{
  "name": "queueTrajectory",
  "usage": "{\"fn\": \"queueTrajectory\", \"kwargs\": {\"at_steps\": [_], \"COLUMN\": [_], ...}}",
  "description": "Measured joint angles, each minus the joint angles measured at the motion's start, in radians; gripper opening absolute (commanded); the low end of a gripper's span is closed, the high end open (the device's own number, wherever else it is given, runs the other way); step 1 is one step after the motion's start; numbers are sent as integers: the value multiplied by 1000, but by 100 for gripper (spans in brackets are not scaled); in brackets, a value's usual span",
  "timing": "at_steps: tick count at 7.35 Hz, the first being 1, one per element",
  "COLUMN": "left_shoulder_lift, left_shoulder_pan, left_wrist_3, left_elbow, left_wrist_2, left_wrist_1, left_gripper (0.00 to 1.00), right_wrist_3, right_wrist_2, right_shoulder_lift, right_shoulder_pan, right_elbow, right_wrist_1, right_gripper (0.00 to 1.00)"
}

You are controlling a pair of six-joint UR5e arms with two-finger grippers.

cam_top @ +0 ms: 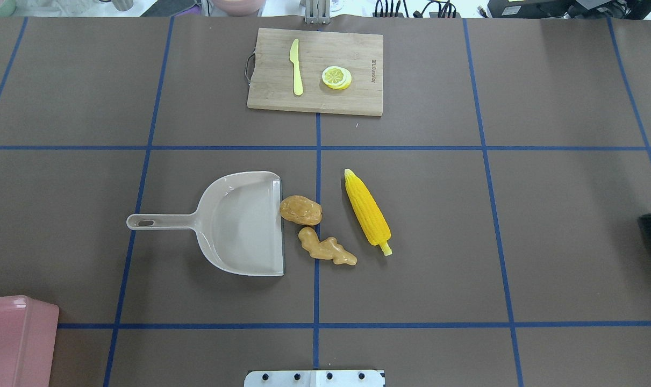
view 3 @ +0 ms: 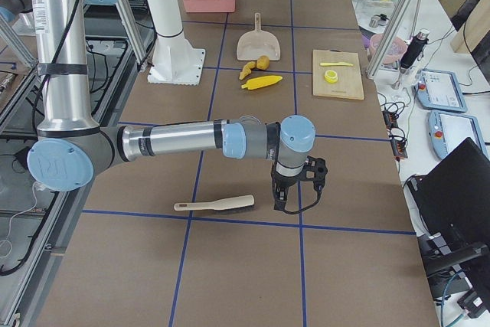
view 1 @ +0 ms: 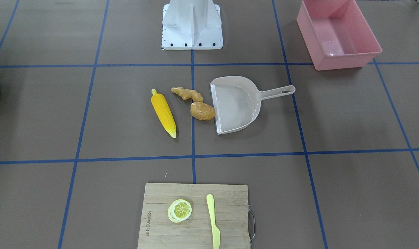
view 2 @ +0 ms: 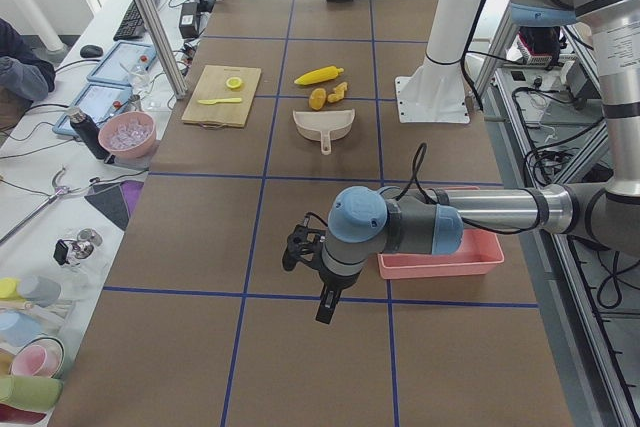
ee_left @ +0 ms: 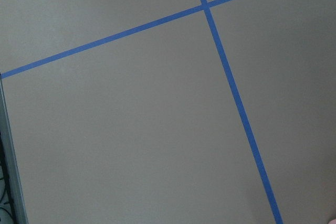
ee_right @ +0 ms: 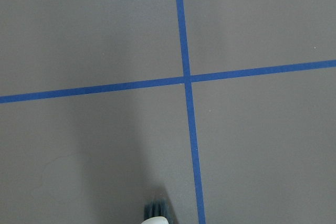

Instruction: Sweep and dump trash into bin

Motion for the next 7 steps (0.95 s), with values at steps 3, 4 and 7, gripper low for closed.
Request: {"fn": "queueTrajectory", "kwargs": {"at_steps": [3, 4, 7], "left_shoulder_lift": [-114, -145, -232], "left_shoulder_pan": [7, 18, 93], "left_wrist_3": [-2, -2, -2], "left_elbow": [0, 2, 0], "left_wrist_2": [-64, -76, -83], "left_wrist_1": [255, 302, 326], "left_gripper": [99, 99, 99], "right_wrist_3": [4, 5, 6], "right_wrist_2": [6, 4, 19], "right_shoulder_lift": [2, 5, 14], "right_shoulder_pan": [0, 0, -3], "right_elbow": [-1, 3, 24], "right_wrist_1": [1, 2, 5], "right_gripper": [100, 100, 100]}}
